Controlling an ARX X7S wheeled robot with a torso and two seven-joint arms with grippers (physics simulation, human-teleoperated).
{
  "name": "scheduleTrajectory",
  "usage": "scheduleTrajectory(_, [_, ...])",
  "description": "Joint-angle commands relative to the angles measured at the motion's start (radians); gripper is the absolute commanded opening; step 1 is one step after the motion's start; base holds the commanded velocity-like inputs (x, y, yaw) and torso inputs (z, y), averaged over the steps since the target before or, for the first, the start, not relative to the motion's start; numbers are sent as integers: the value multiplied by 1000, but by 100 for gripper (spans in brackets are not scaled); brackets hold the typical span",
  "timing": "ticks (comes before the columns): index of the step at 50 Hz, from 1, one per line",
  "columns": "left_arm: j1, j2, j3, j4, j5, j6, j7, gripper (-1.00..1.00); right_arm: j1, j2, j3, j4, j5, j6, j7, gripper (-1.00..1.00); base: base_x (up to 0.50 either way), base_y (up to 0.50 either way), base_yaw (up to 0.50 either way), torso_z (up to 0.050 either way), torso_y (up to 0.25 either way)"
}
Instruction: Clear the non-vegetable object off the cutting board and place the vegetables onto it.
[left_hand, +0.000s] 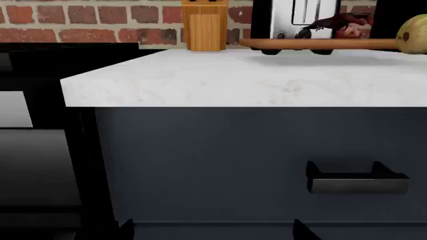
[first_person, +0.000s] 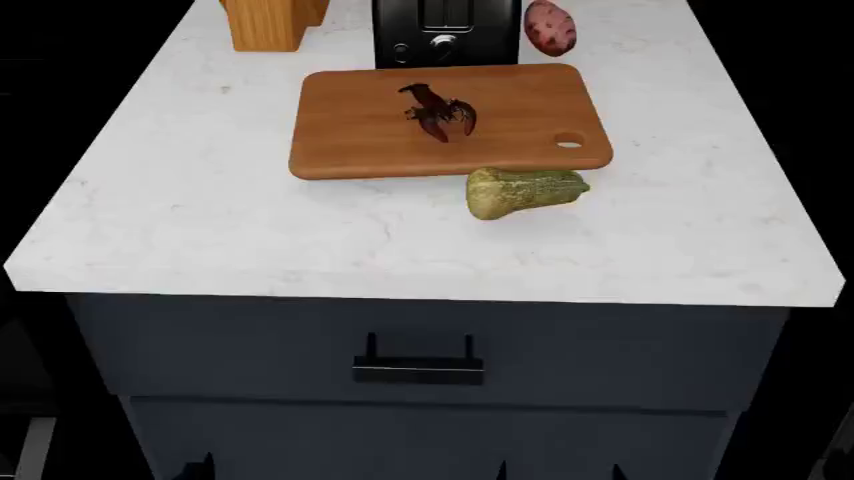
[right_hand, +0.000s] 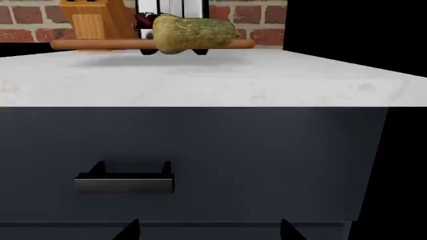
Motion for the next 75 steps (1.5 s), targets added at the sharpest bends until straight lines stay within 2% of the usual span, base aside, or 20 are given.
scheduleTrajectory(1, [1,-40,49,6,0,-2,-49,100,-2,8,-11,-7,7,5,11,100,0,0,0,0,0])
scheduleTrajectory(3, [-3,-45,42,2,-64,-13,-50,100,4,19,-23,3,24,5,24,100,0,0,0,0,0])
scheduleTrajectory(17, [-11,-65,66,-17,-79,-7,-87,100,2,53,-59,1,57,3,78,100,0,0,0,0,0])
scheduleTrajectory(18, [-2,-57,59,2,-67,-4,-72,100,1,55,-58,3,64,-3,78,100,0,0,0,0,0])
scheduleTrajectory(19, [-9,-8,-1,-13,-27,-14,-17,100,1,8,-5,6,11,2,26,100,0,0,0,0,0])
scheduleTrajectory(20, [-12,-15,3,-13,-39,-23,-23,100,1,15,-16,0,4,6,40,100,0,0,0,0,0])
scheduleTrajectory(32, [-39,-59,26,169,-87,-267,-67,100,25,63,-84,-195,-52,161,92,100,0,0,0,0,0])
scheduleTrajectory(35, [-53,-75,23,237,-104,-338,-68,100,52,83,-100,-250,-106,236,112,100,0,0,0,0,0])
scheduleTrajectory(41, [-92,-110,10,340,-121,-449,-79,100,108,101,-90,-375,-99,389,93,100,0,0,0,0,0])
scheduleTrajectory(50, [-198,-166,27,421,-145,-657,-64,100,222,147,-101,-479,-133,574,64,100,0,0,0,0,0])
scheduleTrajectory(56, [-301,-202,-2,484,-175,-789,-59,100,322,175,-117,-534,-150,703,27,100,0,0,0,0,0])
scheduleTrajectory(59, [-372,-248,17,508,-176,-847,-34,100,398,184,-135,-537,-163,790,9,100,0,0,0,0,0])
scheduleTrajectory(63, [-474,-271,2,532,-210,-959,-14,100,517,205,-158,-532,-181,891,-19,100,0,0,0,0,0])
scheduleTrajectory(75, [-734,-271,-50,454,-283,-1148,14,100,774,262,-198,-498,-178,1068,-114,100,0,0,0,0,0])
